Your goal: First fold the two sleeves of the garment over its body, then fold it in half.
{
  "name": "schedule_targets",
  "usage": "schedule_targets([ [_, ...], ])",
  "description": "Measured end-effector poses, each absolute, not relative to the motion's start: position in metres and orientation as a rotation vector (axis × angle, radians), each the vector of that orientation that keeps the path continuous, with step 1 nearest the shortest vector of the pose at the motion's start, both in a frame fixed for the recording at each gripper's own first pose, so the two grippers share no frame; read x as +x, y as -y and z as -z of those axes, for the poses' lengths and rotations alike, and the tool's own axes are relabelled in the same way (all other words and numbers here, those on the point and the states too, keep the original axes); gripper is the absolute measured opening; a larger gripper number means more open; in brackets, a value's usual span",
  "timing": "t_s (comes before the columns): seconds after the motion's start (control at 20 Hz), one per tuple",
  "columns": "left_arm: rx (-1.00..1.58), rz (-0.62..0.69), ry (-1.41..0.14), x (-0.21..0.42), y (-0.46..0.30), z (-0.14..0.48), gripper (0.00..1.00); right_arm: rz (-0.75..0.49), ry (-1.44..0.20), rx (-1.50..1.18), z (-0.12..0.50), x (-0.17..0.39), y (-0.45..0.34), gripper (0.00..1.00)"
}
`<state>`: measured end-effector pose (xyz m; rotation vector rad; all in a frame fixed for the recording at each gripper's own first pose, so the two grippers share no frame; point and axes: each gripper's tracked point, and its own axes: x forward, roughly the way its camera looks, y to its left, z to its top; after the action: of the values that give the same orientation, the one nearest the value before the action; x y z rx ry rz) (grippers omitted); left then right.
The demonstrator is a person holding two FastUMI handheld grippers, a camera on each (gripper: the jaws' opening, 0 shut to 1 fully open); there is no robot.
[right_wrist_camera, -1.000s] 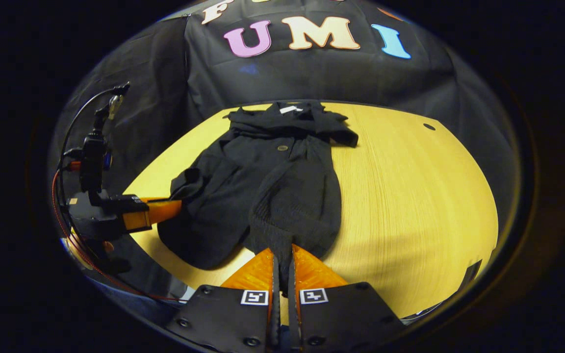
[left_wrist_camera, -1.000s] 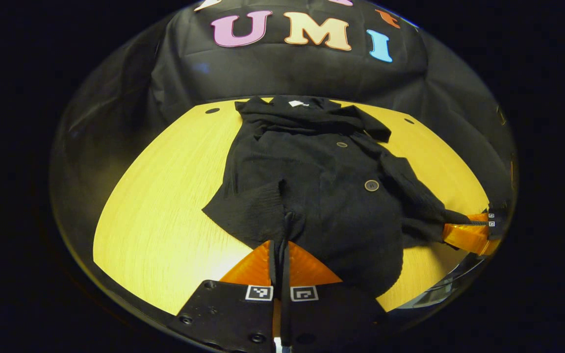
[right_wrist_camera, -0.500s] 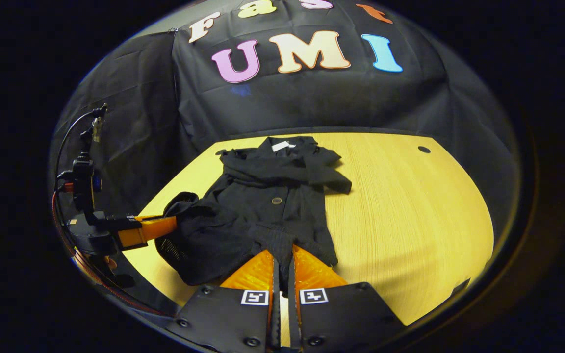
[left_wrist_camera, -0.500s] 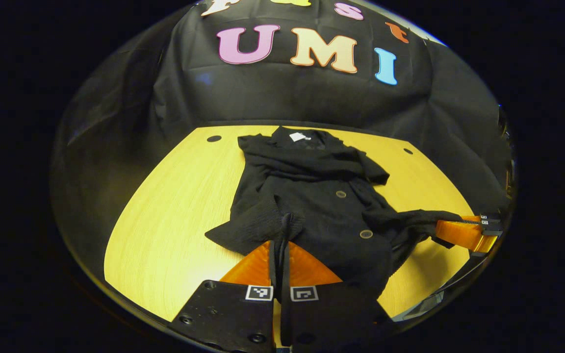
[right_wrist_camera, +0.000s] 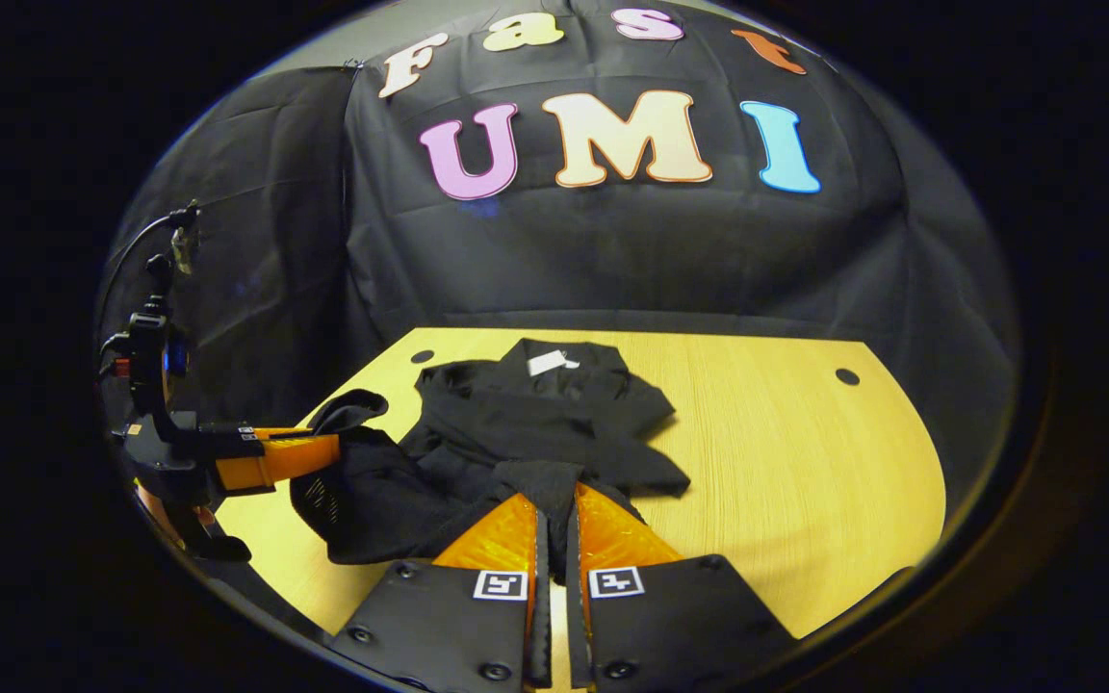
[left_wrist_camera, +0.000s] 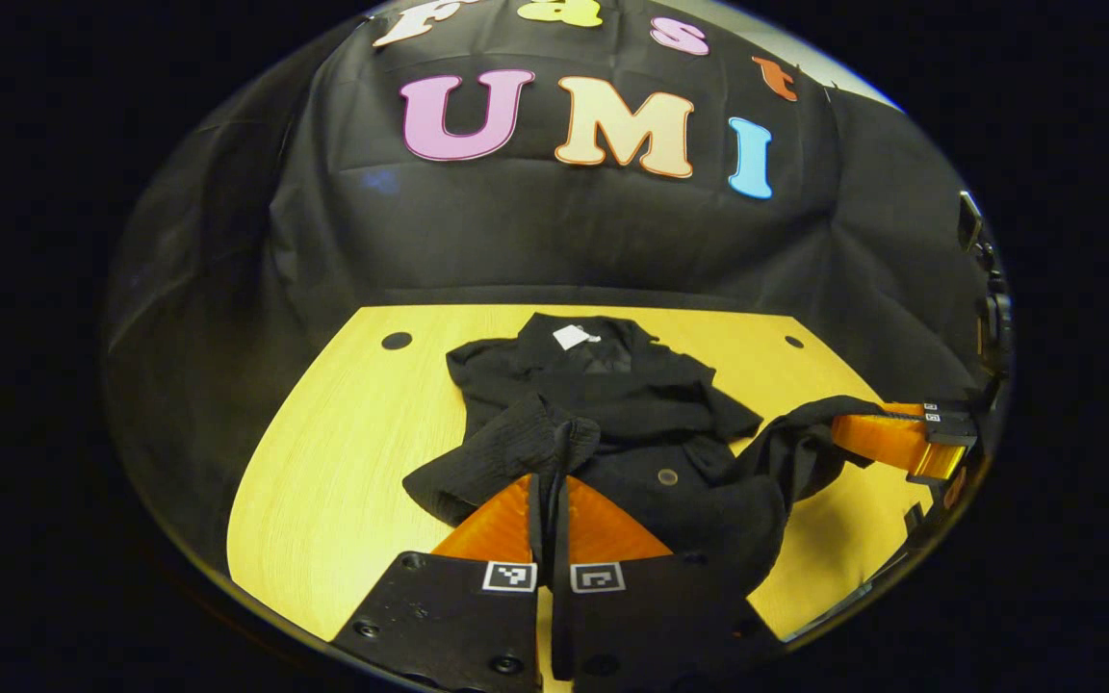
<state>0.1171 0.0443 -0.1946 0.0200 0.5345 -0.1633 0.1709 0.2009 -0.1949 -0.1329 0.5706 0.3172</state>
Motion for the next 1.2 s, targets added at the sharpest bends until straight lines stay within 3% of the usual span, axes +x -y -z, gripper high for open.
schedule_targets([
  [0.8,-0.036,0.172,-0.493,0.294,-0.038,0.202,0.0,-0.182,-0.423,-0.111,0.18,0.38,-0.228,0.09],
  [1.2,-0.002,0.163,-0.538,0.33,-0.036,0.254,0.0,-0.119,-0.499,-0.084,0.231,0.413,-0.221,0.09],
])
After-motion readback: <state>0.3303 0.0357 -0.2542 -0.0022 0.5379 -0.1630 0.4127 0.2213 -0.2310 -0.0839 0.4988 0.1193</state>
